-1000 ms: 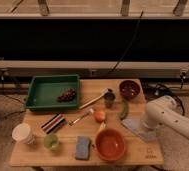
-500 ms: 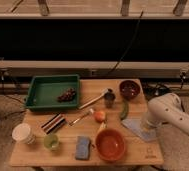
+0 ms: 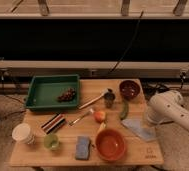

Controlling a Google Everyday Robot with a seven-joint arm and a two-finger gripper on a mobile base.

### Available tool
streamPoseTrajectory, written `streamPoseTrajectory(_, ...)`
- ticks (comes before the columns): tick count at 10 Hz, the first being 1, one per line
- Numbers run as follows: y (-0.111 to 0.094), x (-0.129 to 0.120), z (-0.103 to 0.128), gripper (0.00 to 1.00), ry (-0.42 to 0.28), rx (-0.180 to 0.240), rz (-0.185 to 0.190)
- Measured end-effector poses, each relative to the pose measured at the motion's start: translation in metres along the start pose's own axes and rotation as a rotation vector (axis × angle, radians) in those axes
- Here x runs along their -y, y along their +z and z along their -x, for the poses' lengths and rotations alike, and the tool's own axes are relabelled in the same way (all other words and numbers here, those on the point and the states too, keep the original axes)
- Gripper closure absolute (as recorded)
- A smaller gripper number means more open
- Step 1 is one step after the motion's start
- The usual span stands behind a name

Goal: Place towel in red bowl

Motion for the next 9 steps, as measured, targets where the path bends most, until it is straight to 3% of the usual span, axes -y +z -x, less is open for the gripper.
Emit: streamPoseTrajectory(9, 0.022, 0.006, 0.005, 0.20, 0.019, -0.026, 0.008)
